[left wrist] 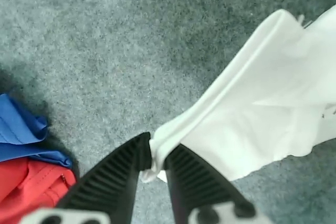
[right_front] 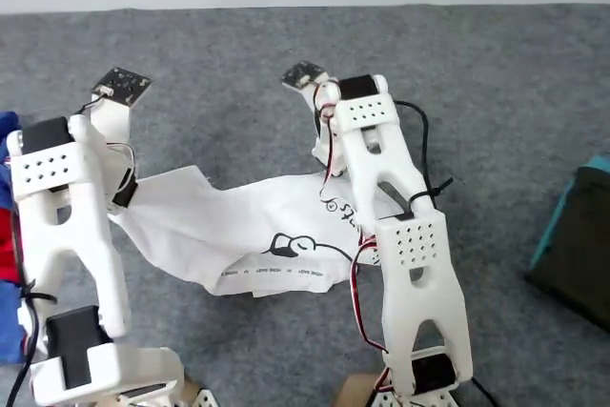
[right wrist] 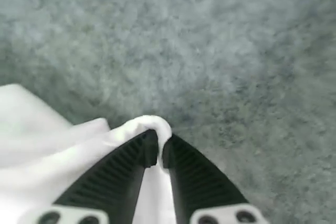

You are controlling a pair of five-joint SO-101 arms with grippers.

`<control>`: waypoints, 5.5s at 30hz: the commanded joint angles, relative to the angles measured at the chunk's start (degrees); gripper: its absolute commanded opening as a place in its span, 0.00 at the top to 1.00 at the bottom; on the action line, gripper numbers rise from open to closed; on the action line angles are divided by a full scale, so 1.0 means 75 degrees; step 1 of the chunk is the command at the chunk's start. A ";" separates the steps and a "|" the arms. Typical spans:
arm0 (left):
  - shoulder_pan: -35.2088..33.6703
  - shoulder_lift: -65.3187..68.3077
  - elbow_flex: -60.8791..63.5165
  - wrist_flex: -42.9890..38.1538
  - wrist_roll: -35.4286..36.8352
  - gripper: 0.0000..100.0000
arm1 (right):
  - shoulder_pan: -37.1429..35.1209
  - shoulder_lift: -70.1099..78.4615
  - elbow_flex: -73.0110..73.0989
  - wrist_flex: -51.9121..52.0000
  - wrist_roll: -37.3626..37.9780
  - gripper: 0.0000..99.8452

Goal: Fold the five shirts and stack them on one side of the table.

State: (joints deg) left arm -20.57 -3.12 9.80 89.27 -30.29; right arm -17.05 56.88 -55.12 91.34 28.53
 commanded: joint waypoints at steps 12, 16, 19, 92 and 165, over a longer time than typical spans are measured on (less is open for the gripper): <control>0.0023 -0.0445 -0.2303 0.1090 0.0867 1.00 | 0.0440 -0.0862 -0.3622 0.1553 0.0586 0.99; 0.0035 -0.0445 -0.3733 0.1477 0.1465 1.00 | 0.0662 -0.1834 -0.3657 0.1541 0.0563 0.99; 0.0023 -0.0445 -0.4671 0.1477 0.1735 1.00 | 0.0897 -0.2632 -0.3669 0.1530 0.0551 0.99; -0.2813 -0.0375 0.0029 -0.1231 -0.0352 1.00 | -0.3757 -0.7812 0.7771 -0.3042 0.0293 0.78; 0.0750 -0.4079 -0.1119 -0.1278 -0.0234 1.00 | -0.1553 -0.3030 -0.3892 0.0850 0.1524 0.99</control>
State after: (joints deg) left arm -19.16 -28.44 5.32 81.01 -32.84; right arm -32.09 35.25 -72.53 94.33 39.60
